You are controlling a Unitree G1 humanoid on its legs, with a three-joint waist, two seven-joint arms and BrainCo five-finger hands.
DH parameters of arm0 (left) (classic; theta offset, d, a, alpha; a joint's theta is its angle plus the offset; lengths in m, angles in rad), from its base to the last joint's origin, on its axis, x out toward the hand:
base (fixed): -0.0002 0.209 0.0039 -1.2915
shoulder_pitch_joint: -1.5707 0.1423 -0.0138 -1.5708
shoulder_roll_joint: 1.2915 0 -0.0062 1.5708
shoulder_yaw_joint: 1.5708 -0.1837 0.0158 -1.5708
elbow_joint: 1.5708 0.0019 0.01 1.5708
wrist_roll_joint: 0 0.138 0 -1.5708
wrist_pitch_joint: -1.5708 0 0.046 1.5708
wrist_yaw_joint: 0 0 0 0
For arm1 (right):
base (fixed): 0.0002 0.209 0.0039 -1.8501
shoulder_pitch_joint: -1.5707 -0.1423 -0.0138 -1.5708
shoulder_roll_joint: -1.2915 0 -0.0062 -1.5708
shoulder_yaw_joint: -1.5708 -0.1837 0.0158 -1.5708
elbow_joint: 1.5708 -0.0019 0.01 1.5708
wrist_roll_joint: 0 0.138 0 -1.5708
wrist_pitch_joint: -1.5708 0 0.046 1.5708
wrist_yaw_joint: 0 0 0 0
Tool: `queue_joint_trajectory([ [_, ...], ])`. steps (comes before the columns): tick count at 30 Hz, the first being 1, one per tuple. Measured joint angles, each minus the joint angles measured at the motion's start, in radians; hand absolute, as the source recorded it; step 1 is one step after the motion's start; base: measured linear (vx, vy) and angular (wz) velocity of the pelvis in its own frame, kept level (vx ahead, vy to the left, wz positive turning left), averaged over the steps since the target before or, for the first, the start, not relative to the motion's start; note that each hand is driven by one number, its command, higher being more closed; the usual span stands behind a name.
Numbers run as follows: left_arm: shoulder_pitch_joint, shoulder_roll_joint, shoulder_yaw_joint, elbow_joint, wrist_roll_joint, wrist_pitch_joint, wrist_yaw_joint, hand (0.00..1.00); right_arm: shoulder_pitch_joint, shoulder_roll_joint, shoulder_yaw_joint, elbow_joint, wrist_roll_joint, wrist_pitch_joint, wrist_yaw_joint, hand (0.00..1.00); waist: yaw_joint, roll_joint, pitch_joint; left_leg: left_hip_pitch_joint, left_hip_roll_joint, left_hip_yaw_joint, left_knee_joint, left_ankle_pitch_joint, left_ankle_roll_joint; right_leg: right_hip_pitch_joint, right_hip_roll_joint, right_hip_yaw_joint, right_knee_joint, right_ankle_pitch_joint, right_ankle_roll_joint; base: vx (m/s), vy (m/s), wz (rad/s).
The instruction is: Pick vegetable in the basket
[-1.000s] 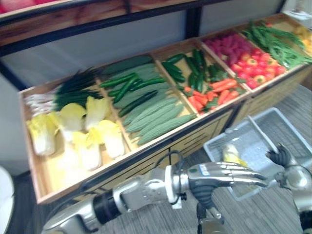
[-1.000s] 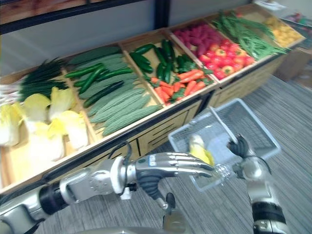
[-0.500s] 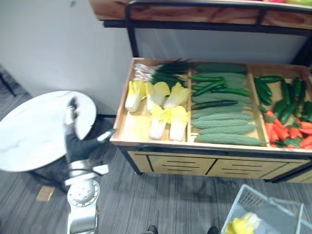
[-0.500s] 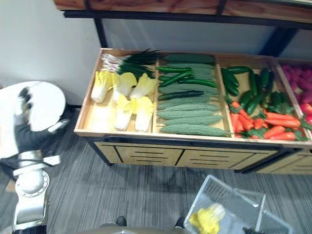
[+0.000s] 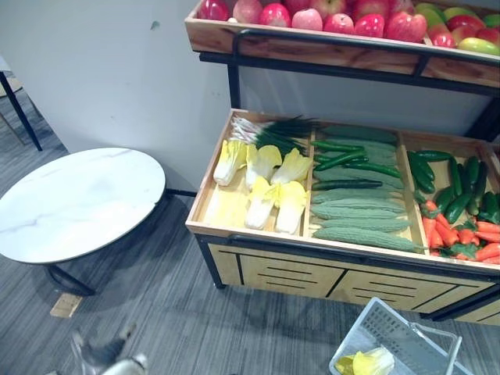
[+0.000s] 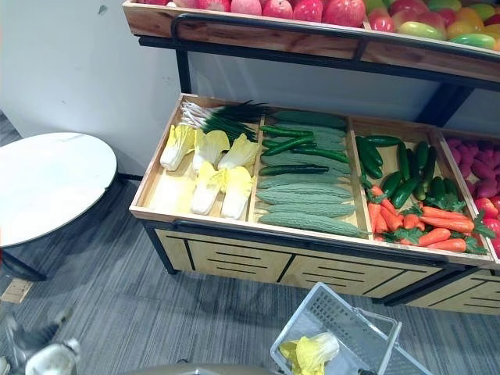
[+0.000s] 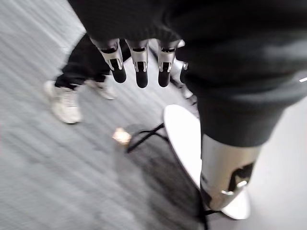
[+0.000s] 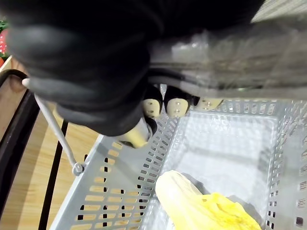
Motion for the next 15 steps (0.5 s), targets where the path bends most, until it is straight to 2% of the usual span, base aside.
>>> queue_joint_trajectory([
  [2,0.011,0.000,0.018,0.118,-0.040,0.010,-0.023,0.00,-0.009,0.000,0.008,0.008,0.000,0.000,-0.004,1.00,-0.008,-0.002,-0.002,-0.001,0.000,0.001,0.000,0.000,0.000,-0.002,0.003,0.006,-0.006,0.000,0.000,0.05,0.004,-0.06],
  [4,0.038,-0.001,-0.011,0.207,-0.032,0.023,-0.054,0.00,-0.026,0.000,0.033,0.019,0.000,0.000,-0.013,1.00,-0.023,-0.002,-0.002,0.000,0.000,0.009,0.001,0.004,-0.007,-0.007,0.005,0.018,-0.010,0.003,-0.003,0.06,0.001,-0.15],
  [6,0.044,-0.002,-0.053,0.266,-0.018,0.037,-0.105,0.00,-0.045,0.000,0.043,0.035,-0.001,-0.003,-0.018,1.00,-0.024,-0.002,-0.003,0.003,0.000,0.028,0.006,0.000,-0.010,-0.017,0.010,0.041,-0.013,0.005,-0.005,0.08,0.003,-0.29],
  [10,0.033,-0.006,-0.156,0.303,-0.040,0.044,-0.220,0.00,-0.064,-0.003,0.073,0.047,-0.010,-0.001,-0.016,1.00,-0.033,0.008,-0.006,0.022,0.005,0.055,0.006,-0.006,-0.010,-0.019,0.018,0.072,-0.014,0.010,0.002,0.06,-0.016,-0.25],
  [14,0.022,-0.007,-0.264,0.298,-0.041,0.040,-0.283,0.00,-0.082,-0.012,0.085,0.047,-0.011,0.003,-0.005,1.00,-0.045,0.017,0.000,0.046,0.007,0.079,0.008,-0.018,-0.011,-0.011,0.022,0.098,-0.011,0.010,0.002,0.05,-0.016,-0.20],
  [15,0.020,-0.007,-0.296,0.297,-0.041,0.040,-0.296,0.00,-0.085,-0.013,0.089,0.047,-0.012,0.003,-0.001,1.00,-0.045,0.016,0.007,0.036,0.013,0.085,0.065,-0.055,-0.009,-0.011,0.016,0.111,0.006,0.002,0.000,0.02,-0.004,-0.24],
])
